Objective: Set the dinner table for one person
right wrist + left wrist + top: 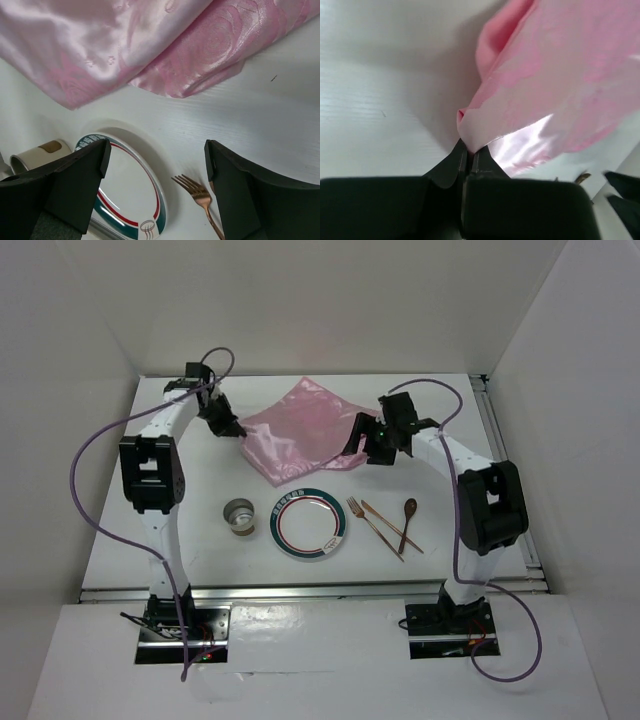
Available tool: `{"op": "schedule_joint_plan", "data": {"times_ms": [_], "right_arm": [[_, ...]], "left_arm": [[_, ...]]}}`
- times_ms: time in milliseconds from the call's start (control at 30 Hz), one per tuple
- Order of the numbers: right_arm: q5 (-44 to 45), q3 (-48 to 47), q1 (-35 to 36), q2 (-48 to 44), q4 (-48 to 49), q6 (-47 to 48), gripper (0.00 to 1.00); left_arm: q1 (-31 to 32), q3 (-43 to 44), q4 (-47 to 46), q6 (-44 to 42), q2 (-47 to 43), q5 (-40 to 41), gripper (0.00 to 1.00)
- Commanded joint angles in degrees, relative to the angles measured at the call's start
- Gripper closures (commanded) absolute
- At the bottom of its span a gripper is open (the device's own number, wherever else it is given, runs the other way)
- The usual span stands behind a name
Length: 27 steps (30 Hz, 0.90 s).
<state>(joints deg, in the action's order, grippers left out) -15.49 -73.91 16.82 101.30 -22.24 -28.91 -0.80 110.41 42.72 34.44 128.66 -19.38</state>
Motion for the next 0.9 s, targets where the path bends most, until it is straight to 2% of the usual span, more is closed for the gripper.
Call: {"op": "schedule_joint_plan", "data": {"times_ms": [0, 300, 467, 633, 733, 767, 800, 867], "right_arm": [[-2.27, -1.68, -0.38, 4.43, 1.49, -2.46, 0.12], [-0.77, -3.08, -0.91, 11.37, 5.97, -10.02, 0.15], [-1.30, -7.82, 0.23, 16.72, 6.68, -11.78, 0.16], [-0.25, -11.26, 1.55, 21.04, 9.40, -14.15, 0.20], [-0.25, -13.18, 2.25, 23.94, 10.54, -15.56, 0.27], [-0.25, -13.71, 2.25, 24.56, 10.55, -15.57, 0.31], [0.36, -14.50, 2.95, 25.17, 10.55, -16.26, 0.48], [2.21, -14.51, 2.96, 25.79, 10.55, -16.88, 0.74]], "left_arm": [[0.27, 5.25, -0.36, -1.39, -8.85, -2.32, 1.00], [2.37, 9.12, -1.41, -0.33, -12.73, -7.17, 1.00], [2.91, 12.02, -1.41, 0.19, -12.73, -9.53, 1.00], [4.05, 12.02, -1.41, 0.19, -12.73, -10.06, 1.00], [4.58, 12.64, -1.41, 0.72, -12.73, -10.59, 1.00], [4.58, 13.33, -1.41, 0.72, -12.73, -10.59, 1.00], [4.58, 13.34, -1.41, 1.24, -12.73, -11.38, 1.00], [4.58, 14.48, -1.41, 1.25, -13.34, -11.91, 1.00]]}}
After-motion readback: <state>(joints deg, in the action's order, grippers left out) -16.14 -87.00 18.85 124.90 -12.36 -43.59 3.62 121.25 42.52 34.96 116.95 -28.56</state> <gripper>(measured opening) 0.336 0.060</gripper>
